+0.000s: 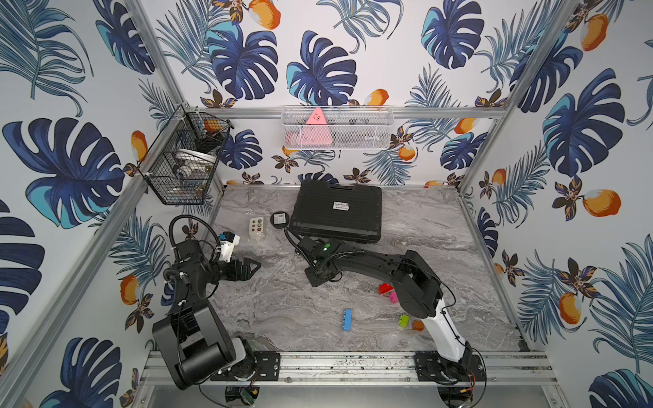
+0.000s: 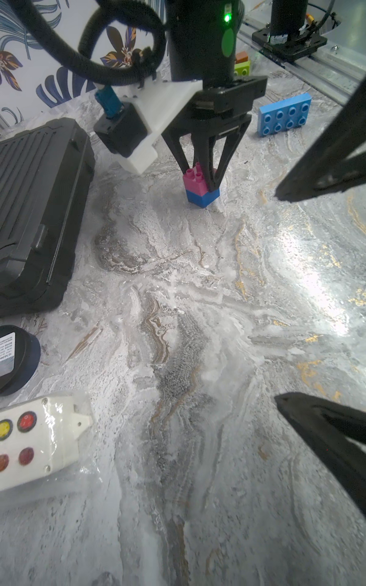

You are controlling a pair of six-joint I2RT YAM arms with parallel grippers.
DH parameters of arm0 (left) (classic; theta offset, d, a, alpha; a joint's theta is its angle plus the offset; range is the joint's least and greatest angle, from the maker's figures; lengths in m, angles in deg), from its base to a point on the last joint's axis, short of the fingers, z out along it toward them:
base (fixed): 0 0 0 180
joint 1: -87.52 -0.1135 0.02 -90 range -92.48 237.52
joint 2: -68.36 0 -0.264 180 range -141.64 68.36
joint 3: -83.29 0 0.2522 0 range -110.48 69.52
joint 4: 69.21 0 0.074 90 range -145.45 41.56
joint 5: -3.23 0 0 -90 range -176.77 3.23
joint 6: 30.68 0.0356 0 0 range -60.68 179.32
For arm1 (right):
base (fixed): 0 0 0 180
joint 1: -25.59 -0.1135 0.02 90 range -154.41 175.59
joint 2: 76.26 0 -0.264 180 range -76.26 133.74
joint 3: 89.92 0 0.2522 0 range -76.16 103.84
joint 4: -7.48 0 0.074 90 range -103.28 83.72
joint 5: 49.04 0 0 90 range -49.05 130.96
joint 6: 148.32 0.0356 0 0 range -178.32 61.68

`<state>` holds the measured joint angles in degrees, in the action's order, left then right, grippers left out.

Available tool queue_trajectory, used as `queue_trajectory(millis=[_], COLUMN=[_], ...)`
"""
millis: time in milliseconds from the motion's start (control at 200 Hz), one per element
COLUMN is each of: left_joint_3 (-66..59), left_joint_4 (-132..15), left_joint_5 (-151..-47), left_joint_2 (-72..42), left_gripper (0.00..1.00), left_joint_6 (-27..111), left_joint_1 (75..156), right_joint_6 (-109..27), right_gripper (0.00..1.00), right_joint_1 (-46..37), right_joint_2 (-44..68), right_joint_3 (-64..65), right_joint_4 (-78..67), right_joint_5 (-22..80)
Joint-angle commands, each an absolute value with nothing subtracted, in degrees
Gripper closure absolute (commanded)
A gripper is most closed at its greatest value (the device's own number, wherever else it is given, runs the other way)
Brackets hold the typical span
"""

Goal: Assemble the letter h with lego
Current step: Assemble the lego brick with the lego brick.

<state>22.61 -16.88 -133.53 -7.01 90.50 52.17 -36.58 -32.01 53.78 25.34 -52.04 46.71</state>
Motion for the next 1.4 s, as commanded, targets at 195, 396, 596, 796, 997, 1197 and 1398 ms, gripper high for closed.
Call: queue_trajectory(millis=[195,396,596,796,997,1197,1398], left_joint_3=[21.62,21.70,21.54,21.38,21.45,21.36,21.14], left_joint_4=[-15.94,-16.02,-16.61,-16.45,-15.79,-15.44,-16.18], left_joint_5=[-135.48,-135.51,-134.93,-135.10,-136.01,-136.55,-135.44], left_joint_2=[-8.35,-8.28,-8.80,-9.16,-9.20,-9.33,-10.06], left_gripper=[0.01,0.01,0.01,0.01,0.01,0.01,0.01], left_joint_6=[90.31,90.19,89.11,89.27,89.83,90.03,88.83], left_joint_1=[51.42,51.40,51.26,51.14,50.52,49.72,49.72], right_joint_6=[-32.17,-29.95,-24.37,-20.57,-20.64,-20.04,-20.94], right_gripper=[0.89,0.86,0.86,0.84,0.83,0.65,0.48], right_joint_1=[-31.59,-30.64,-25.95,-21.07,-20.64,-20.63,-20.79], right_joint_2=[61.18,53.34,44.58,44.76,49.59,50.32,43.52], right_joint_3=[25.66,27.62,20.09,18.13,21.50,21.88,19.89], right_joint_4=[-63.03,-62.34,-55.17,-51.07,-51.60,-52.20,-52.64], right_joint_5=[44.72,48.35,51.88,51.28,52.12,51.44,51.99])
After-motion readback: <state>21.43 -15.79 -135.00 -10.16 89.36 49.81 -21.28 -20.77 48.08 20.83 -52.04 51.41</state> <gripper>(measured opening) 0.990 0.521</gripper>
